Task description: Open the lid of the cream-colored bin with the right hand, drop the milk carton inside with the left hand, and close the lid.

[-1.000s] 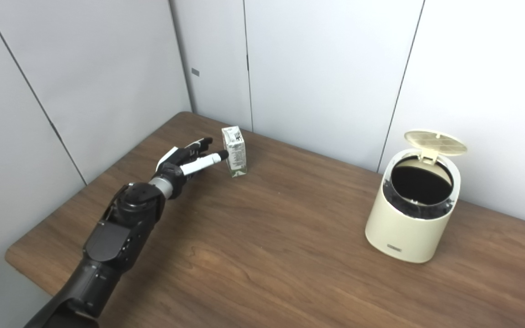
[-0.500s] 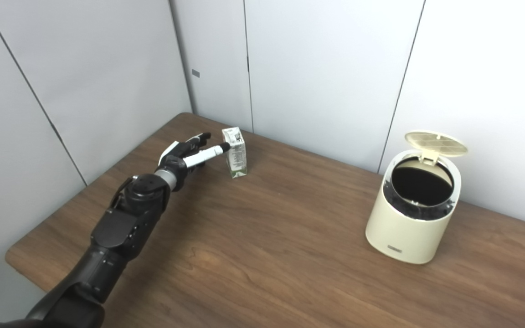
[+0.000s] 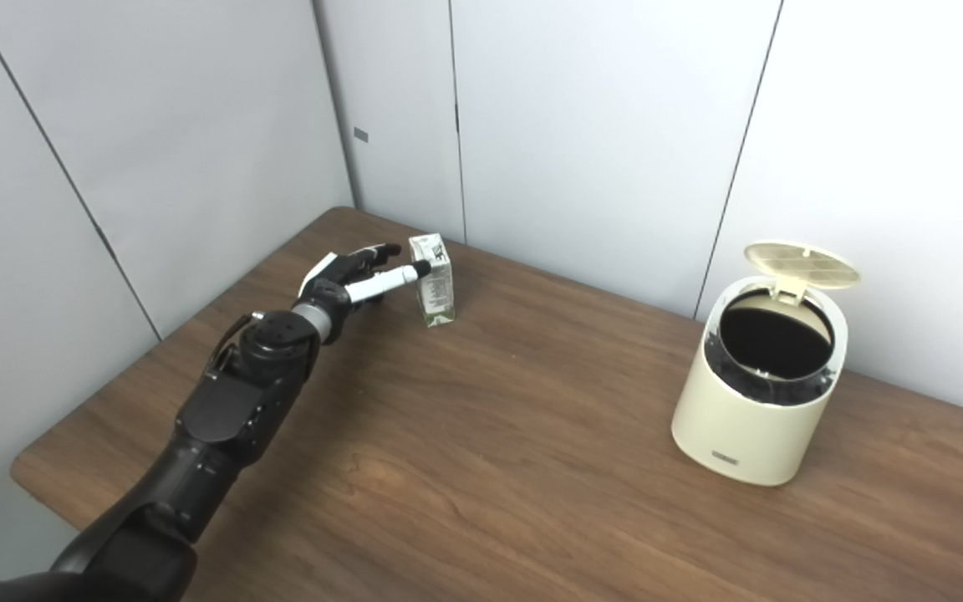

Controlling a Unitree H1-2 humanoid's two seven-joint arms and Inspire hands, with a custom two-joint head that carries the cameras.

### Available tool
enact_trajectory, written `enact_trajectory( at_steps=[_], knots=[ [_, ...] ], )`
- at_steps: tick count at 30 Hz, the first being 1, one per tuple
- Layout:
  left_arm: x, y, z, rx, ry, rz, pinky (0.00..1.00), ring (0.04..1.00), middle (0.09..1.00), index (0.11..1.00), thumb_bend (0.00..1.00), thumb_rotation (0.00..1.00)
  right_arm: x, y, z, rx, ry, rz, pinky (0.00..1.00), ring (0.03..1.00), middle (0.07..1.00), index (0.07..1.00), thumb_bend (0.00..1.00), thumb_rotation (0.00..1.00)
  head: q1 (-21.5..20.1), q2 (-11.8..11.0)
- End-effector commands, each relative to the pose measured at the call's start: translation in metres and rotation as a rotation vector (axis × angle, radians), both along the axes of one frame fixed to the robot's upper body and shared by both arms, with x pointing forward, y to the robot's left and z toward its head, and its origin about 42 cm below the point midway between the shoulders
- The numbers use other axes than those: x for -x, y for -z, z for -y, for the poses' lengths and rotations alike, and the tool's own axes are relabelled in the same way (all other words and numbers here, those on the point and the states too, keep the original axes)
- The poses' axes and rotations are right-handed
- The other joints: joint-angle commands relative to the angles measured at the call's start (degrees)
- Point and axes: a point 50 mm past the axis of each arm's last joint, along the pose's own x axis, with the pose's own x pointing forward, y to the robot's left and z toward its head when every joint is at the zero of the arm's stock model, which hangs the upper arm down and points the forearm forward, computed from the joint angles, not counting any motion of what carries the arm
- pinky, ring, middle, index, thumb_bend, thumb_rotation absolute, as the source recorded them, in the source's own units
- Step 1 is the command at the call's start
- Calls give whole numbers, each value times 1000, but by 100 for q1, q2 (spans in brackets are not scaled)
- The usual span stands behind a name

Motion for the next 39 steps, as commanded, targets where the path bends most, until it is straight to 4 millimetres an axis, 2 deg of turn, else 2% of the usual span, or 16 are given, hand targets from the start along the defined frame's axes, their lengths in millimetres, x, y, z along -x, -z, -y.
enact_trajectory(
  at_steps=[1, 10, 14, 18, 21, 23, 27, 33, 39],
  knots=[
    [-12, -19, 1, -19, 20, 36, 909, 983, 996, 983, 1000, 370, -3, -15, 2, 22, 0, 78, 422, 501, 586, 490, 455, 0, 3, 8],
    [-17, -17, 5, -42, 43, 13, 909, 995, 1000, 986, 1000, 317, 1, -17, -1, 7, -2, 74, 422, 497, 585, 487, 457, 0, -97, 29],
    [-19, -19, 8, -147, 69, -12, 976, 1000, 1000, 983, 1000, 339, 3, -19, -1, 9, 2, 76, 422, 503, 590, 487, 458, 0, -135, 43],
    [-22, -18, 9, -156, 62, -16, 998, 1000, 1000, 977, 1000, 303, 4, -18, 0, 3, 5, 73, 423, 509, 595, 487, 458, 0, -164, 39],
    [-23, -16, 10, -133, 61, -16, 981, 982, 972, 969, 1000, 298, 6, -19, -1, 0, 12, 65, 422, 505, 594, 487, 458, 0, -208, 50],
    [-23, -14, 10, -88, 64, -13, 942, 981, 987, 988, 1000, 230, 7, -19, 0, 5, 4, 72, 422, 511, 600, 487, 459, 0, -224, 55],
    [-24, -10, 11, -137, 75, -40, 935, 962, 970, 975, 1000, 268, 8, -18, 0, 13, 7, 67, 423, 517, 605, 487, 459, 0, -270, 64],
    [-24, -8, 12, -142, 65, -45, 994, 978, 966, 964, 1000, 248, 10, -17, -1, 26, 11, 72, 423, 530, 615, 487, 459, 0, -325, 68],
    [-23, -3, 13, -192, 45, -58, 884, 880, 855, 907, 1000, 216, 14, -18, 2, 32, 9, 68, 424, 548, 629, 488, 459, 0, -383, 98]
  ],
)
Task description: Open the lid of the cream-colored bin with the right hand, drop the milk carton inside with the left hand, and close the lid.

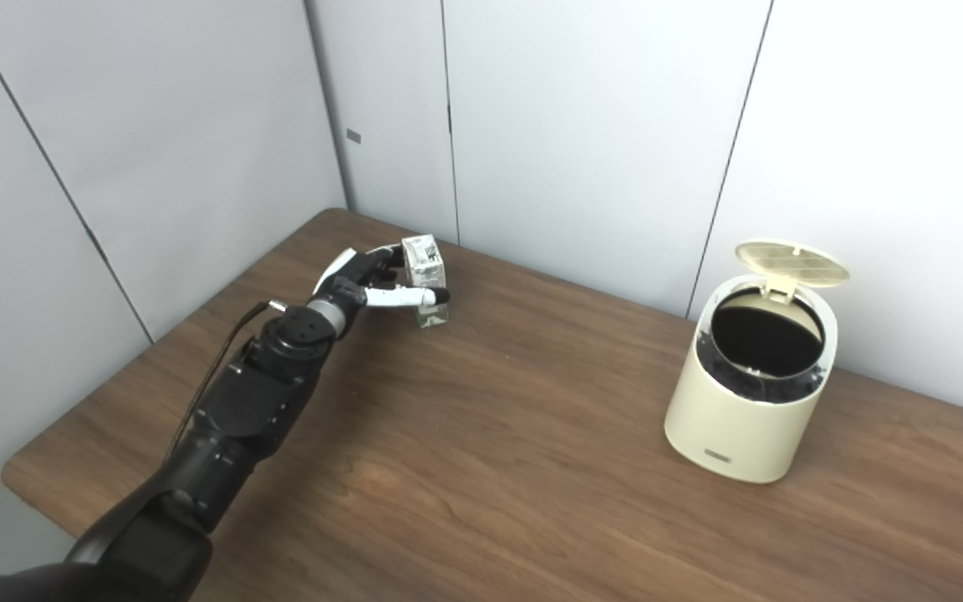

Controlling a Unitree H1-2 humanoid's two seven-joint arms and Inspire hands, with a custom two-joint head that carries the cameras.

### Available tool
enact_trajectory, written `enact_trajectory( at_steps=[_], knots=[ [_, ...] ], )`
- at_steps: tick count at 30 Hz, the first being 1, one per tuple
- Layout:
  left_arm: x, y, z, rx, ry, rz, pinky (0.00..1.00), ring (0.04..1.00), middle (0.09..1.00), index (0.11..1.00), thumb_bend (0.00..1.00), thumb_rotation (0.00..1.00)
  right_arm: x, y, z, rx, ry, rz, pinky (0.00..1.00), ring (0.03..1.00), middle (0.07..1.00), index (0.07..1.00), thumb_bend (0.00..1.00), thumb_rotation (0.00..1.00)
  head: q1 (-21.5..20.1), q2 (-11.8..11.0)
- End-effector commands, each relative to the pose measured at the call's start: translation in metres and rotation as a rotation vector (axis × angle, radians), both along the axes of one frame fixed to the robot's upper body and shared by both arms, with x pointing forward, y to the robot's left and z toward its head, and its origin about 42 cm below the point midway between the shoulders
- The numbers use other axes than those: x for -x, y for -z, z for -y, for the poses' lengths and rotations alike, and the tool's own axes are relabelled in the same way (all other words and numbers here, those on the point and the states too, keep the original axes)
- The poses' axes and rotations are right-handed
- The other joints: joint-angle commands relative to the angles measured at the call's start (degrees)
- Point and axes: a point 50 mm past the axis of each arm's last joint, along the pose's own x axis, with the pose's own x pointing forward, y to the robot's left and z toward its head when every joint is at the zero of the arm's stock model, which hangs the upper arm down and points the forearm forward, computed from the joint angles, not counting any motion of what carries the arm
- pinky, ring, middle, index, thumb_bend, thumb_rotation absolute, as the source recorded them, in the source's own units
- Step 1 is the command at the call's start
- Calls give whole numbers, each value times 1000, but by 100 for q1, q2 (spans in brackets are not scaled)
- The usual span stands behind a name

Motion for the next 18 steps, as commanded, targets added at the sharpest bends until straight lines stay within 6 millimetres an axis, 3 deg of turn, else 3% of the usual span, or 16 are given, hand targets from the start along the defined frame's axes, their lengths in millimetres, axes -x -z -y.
enact_trajectory(
  at_steps=[1, 9, 12, 13, 14, 18],
  knots=[
    [-5, -5, 3, -10, 7, 3, 880, 875, 847, 904, 999, 210, 0, -17, 3, 27, -5, 74, 424, 549, 630, 488, 459, 0, -28, 17],
    [-7, 4, 8, -7, 21, 4, 855, 853, 821, 866, 959, 172, 9, -20, 5, 42, 7, 56, 424, 558, 642, 489, 459, 0, -131, 92],
    [-9, 9, 10, 11, 13, 39, 792, 810, 792, 826, 954, 145, 11, -19, 5, 39, 9, 57, 424, 560, 640, 489, 460, 0, -155, 126],
    [-10, 10, 11, 15, -9, 62, 761, 787, 773, 804, 937, 124, 11, -19, 5, 39, 9, 56, 336, 558, 639, 490, 478, 102, -155, 139],
    [-11, 12, 12, 16, -25, 77, 721, 760, 748, 774, 912, 108, 11, -19, 5, 39, 8, 55, 304, 558, 639, 490, 484, 137, -163, 141],
    [-19, 16, 24, 40, -187, 146, 620, 705, 698, 645, 868, 39, 11, -18, 4, 42, 7, 55, 278, 564, 644, 491, 490, 171, -185, 136]
  ],
)
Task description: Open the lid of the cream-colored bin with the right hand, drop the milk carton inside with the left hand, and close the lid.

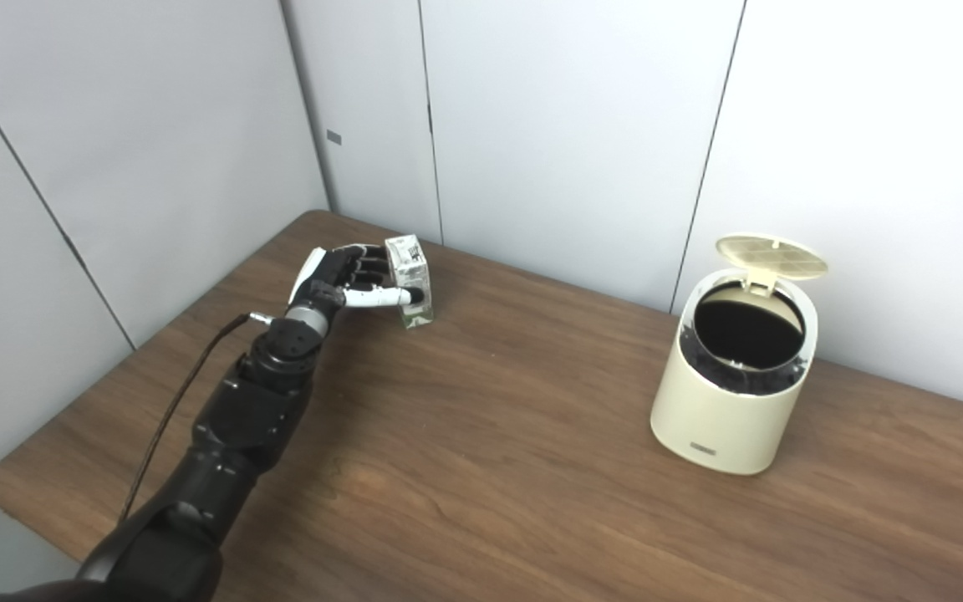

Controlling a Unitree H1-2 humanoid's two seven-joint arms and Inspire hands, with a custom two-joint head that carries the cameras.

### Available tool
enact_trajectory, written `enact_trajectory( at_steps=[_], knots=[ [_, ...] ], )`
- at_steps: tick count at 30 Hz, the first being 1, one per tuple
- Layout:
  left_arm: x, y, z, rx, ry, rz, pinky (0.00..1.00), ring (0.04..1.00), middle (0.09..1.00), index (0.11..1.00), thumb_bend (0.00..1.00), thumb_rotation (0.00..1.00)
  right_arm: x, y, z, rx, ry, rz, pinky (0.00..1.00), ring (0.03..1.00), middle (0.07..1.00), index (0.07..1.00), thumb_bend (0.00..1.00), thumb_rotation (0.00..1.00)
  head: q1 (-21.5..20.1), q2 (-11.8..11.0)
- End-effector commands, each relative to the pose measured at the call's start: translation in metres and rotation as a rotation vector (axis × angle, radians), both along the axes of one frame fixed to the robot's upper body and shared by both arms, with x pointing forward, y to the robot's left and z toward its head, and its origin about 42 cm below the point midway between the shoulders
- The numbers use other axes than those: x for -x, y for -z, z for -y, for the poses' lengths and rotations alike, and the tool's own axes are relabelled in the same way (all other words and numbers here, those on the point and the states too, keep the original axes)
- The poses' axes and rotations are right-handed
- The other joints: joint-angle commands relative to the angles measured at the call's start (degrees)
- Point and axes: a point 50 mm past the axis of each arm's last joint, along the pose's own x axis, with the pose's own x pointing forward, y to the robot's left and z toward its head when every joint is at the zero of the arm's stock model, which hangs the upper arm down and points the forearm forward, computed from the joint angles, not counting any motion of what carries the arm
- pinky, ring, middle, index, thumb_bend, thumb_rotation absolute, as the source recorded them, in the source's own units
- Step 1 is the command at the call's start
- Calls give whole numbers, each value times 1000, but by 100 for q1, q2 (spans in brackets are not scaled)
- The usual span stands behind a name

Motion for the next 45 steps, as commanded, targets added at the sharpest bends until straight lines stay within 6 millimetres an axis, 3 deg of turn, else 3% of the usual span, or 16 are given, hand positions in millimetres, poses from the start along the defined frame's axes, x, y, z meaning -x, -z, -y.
enact_trajectory(
  at_steps=[1, 3, 4, 5, 6, 8, 15, 24, 31, 35, 37, 39, 40, 41, 42, 45],
  knots=[
    [-12, -4, 15, 12, -35, 48, 603, 698, 690, 612, 868, 21, -2, -13, 1, 17, -6, 60, 282, 566, 646, 491, 491, 172, -18, -5],
    [-15, -2, 21, 28, -78, 86, 560, 665, 658, 559, 876, 4, -3, -11, 0, 18, -8, 58, 286, 570, 650, 491, 491, 173, -40, -23],
    [-17, -1, 24, 35, -93, 102, 550, 637, 630, 524, 703, 28, -3, -11, 0, 23, -11, 58, 290, 573, 653, 491, 491, 173, -47, -27],
    [-19, 1, 27, 39, -109, 116, 533, 597, 592, 502, 596, 41, -4, -11, -1, 32, -15, 58, 296, 585, 665, 565, 537, 556, -58, -37],
    [-21, 2, 31, 54, -121, 132, 523, 565, 565, 494, 559, 45, -4, -10, -1, 34, -17, 59, 300, 592, 672, 594, 551, 698, -58, -37],
    [-24, 4, 37, 91, -144, 157, 517, 538, 554, 485, 529, 46, -3, -11, -3, 34, -16, 57, 307, 596, 675, 616, 563, 808, -71, -48],
    [-29, 7, 50, 137, -161, 207, 440, 457, 503, 461, 508, 0, -2, -14, -8, 27, -13, 38, 311, 610, 680, 631, 552, 836, -82, -62],
    [-27, 7, 47, 155, -128, 231, 401, 447, 493, 471, 503, 0, -5, -13, -16, 44, -13, 25, 310, 618, 692, 641, 504, 840, -201, -138],
    [-10, -8, 46, 85, -61, 335, 410, 459, 476, 474, 504, 0, -11, -9, -29, 44, -23, 22, 346, 658, 719, 679, 350, 828, -578, -143],
    [5, -27, 51, -172, 1, 444, 396, 473, 478, 468, 505, 0, -16, -7, -35, 51, -46, 30, 421, 703, 749, 713, 218, 838, -829, -116],
    [13, -36, 58, -271, 34, 509, 362, 461, 484, 470, 505, 0, -19, -5, -36, 40, -62, 40, 488, 741, 774, 743, 58, 789, -876, -109],
    [19, -44, 63, -296, 60, 559, 353, 458, 485, 471, 505, 0, -21, -4, -39, 30, -66, 34, 508, 753, 783, 753, 14, 765, -1130, -90],
    [23, -49, 67, -300, 77, 594, 349, 448, 477, 483, 505, 0, -23, -3, -43, 29, -59, 25, 585, 786, 810, 781, 6, 598, -1198, -96],
    [27, -54, 70, -300, 91, 622, 352, 446, 471, 489, 506, 0, -24, -2, -47, 32, -50, 19, 639, 803, 824, 800, 2, 269, -1273, -109],
    [31, -58, 71, -299, 101, 643, 364, 452, 470, 487, 506, 0, -25, -1, -52, 35, -43, 15, 660, 808, 827, 806, 9, 137, -1351, -123],
    [37, -64, 76, -312, 134, 697, 378, 459, 471, 484, 506, 0, -26, -1, -64, 31, -32, 6, 713, 828, 842, 826, 38, 11, -1591, -141]
  ],
)
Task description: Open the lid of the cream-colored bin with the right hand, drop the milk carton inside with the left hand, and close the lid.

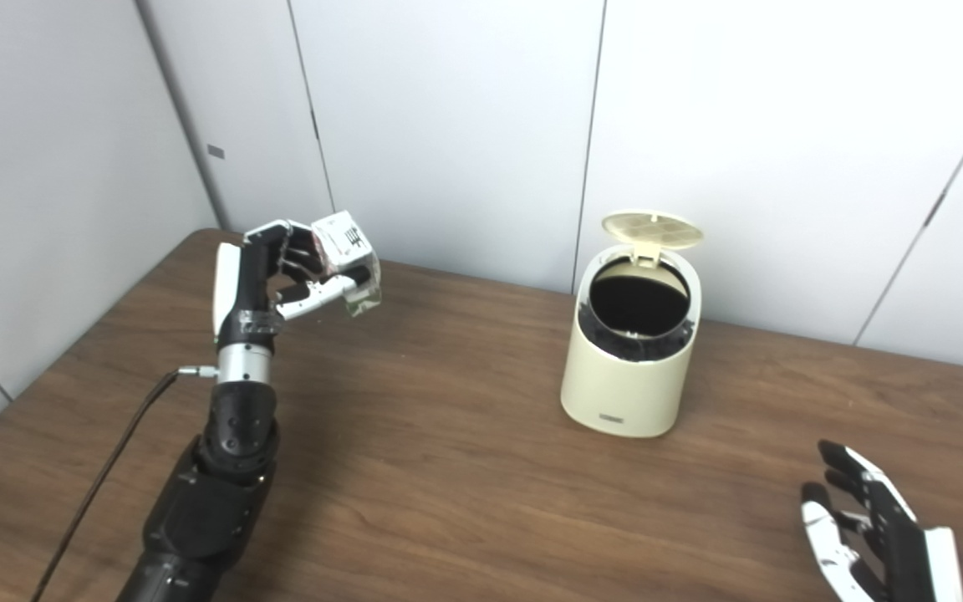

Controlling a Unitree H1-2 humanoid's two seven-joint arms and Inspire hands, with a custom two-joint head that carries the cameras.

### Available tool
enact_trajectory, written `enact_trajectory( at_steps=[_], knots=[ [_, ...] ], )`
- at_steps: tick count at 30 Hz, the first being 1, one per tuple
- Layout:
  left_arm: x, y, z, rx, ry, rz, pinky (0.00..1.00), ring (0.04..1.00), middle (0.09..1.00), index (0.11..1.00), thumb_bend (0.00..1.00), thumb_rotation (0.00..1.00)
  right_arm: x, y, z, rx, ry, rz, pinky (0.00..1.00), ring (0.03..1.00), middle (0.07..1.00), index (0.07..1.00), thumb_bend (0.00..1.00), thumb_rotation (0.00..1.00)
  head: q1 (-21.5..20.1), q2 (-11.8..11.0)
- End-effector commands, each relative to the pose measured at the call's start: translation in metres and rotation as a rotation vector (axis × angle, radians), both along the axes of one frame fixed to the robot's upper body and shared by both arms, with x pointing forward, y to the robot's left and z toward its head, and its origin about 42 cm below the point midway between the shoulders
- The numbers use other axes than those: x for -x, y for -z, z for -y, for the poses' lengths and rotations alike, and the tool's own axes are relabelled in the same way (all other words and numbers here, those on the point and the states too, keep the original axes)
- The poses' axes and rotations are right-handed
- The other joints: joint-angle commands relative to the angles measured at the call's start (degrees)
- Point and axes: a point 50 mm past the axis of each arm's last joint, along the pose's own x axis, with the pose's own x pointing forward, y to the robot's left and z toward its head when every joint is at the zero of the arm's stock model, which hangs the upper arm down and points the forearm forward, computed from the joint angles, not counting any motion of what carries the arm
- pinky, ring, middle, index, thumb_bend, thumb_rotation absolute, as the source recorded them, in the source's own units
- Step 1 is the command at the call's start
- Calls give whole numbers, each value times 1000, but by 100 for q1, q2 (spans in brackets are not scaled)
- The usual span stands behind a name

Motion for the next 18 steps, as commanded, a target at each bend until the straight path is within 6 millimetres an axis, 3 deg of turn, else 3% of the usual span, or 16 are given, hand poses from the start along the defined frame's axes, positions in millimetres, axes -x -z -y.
enact_trajectory(
  at_steps=[1, 10, 18],
  knots=[
    [2, -29, 9, -52, 55, 148, 370, 455, 471, 488, 505, 0, -8, -13, -10, -2, 5, 57, 729, 838, 851, 835, 46, 5, -91, -6],
    [10, -44, 53, 0, 256, 328, 356, 438, 481, 498, 504, 0, -19, -1, -25, -16, 6, 55, 743, 829, 840, 832, 114, 0, -400, -126],
    [11, -48, 86, 25, 344, 377, 351, 430, 481, 504, 504, 0, -34, 12, -39, -15, 14, 34, 709, 815, 841, 836, 155, 2, -638, -249]
  ],
)
